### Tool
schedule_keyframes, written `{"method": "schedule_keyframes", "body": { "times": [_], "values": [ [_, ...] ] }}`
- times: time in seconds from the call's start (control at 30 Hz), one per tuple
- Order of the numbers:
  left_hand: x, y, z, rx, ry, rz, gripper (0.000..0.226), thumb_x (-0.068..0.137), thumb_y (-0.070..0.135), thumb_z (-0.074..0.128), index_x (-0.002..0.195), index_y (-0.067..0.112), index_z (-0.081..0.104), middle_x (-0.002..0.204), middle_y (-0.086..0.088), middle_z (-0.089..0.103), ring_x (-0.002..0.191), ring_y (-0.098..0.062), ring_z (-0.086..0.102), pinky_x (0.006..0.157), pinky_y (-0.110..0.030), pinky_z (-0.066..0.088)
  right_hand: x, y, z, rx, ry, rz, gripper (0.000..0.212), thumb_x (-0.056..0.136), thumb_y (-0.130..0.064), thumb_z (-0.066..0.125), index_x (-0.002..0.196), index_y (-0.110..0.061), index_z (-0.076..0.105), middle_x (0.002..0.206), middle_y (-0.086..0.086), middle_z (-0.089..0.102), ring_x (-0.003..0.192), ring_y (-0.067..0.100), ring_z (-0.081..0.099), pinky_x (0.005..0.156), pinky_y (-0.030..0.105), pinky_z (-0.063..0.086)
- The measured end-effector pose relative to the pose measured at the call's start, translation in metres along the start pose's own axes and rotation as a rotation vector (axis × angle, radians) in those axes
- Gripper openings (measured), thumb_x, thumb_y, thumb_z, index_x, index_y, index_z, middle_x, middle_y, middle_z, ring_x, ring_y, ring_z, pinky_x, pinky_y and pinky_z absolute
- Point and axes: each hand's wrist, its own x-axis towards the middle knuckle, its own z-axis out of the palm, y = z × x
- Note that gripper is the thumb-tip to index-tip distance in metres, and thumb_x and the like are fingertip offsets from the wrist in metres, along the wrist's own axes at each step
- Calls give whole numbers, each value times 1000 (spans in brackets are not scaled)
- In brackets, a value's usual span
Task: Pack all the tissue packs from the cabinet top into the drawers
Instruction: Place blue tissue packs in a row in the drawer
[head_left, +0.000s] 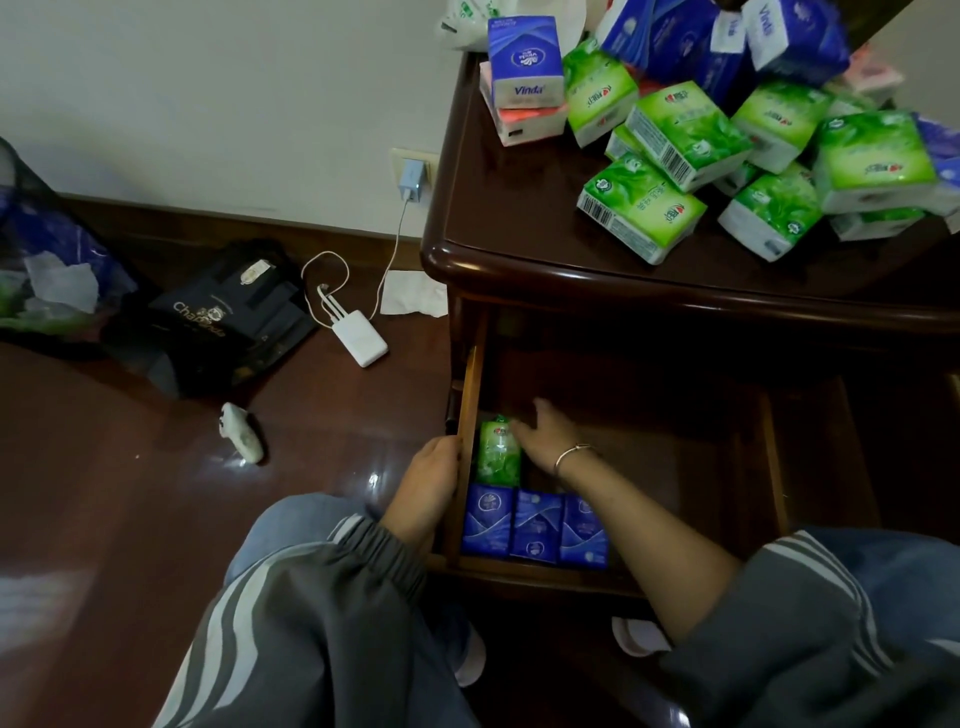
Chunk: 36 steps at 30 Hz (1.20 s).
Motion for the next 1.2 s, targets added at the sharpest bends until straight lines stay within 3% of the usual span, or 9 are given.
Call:
{"method": "schedule_keyframes", "body": {
  "times": [0.2, 0.33, 0.47, 0.6, 0.73, 0.83, 0.9, 1.03, 1.2],
  "values": [
    [0, 1, 3, 16, 34, -14, 30, 89, 25, 40, 103, 13, 64, 107, -10, 65, 96, -22, 62, 76, -32, 49, -15, 1, 33, 370, 150, -22, 30, 91, -27, 57, 119, -14, 57, 119, 11, 61, 100, 22, 59, 86, 35, 49],
    [2, 0, 2, 21, 31, -14, 30, 88, 23, 41, 103, 14, 65, 108, -8, 66, 96, -20, 63, 72, -30, 49, -18, -2, 39, 358, 148, 21, 36, 97, -29, 46, 130, -16, 48, 133, 13, 47, 115, 31, 53, 99, 40, 45],
    [3, 0, 3, 31, 47, -10, 30, 88, 20, 39, 103, 13, 65, 107, -9, 65, 93, -19, 63, 69, -29, 48, -21, -2, 34, 519, 8, 61, 43, 98, -26, 44, 139, -17, 38, 137, 13, 49, 117, 30, 54, 100, 41, 46],
    [-5, 3, 5, 15, 50, 8, 23, 89, 18, 39, 87, 13, 62, 90, -6, 63, 78, -18, 60, 68, -31, 47, -28, 2, 21, 990, -169, 204, 30, 99, -32, 41, 126, -19, 43, 135, 15, 53, 114, 29, 58, 90, 40, 51],
    [-12, 7, 6, 77, 32, 33, 25, 92, 16, 37, 92, 8, 61, 91, -12, 57, 83, -24, 54, 69, -33, 43, -50, 2, -8, 631, -140, 90, 49, 99, -32, 42, 145, -19, 30, 148, 10, 38, 132, 26, 41, 106, 38, 36],
    [-18, 9, 4, 176, -4, 62, 33, 96, 15, 35, 113, 2, 60, 105, -13, 60, 96, -24, 56, 83, -35, 46, -88, 7, -40, 411, -174, -47, 40, 98, -27, 45, 138, -21, 43, 131, 6, 53, 105, 17, 55, 81, 31, 47],
    [-21, 12, 1, 282, 27, 143, 34, 96, 12, 34, 119, 6, 59, 118, -12, 60, 110, -26, 56, 97, -40, 45, -118, 13, -69, 333, -175, -168, 34, 96, -27, 48, 131, -25, 50, 119, -5, 54, 100, 10, 56, 80, 25, 48],
    [-33, 30, -2, 321, 207, 411, 27, 95, 7, 41, 113, 10, 61, 118, -13, 62, 109, -27, 56, 95, -41, 46, -167, 35, -159, 336, 104, -444, 28, 92, -17, 56, 117, -30, 58, 113, -15, 59, 104, -1, 57, 93, 19, 46],
    [-64, 80, 5, 250, 428, 739, 21, 89, 5, 48, 97, 15, 65, 96, -3, 67, 71, 5, 58, 60, -7, 43, -167, 73, -275, 175, 930, -400, 29, 90, -15, 59, 119, -12, 59, 119, 9, 61, 114, 23, 54, 99, 32, 39]
  ]
}}
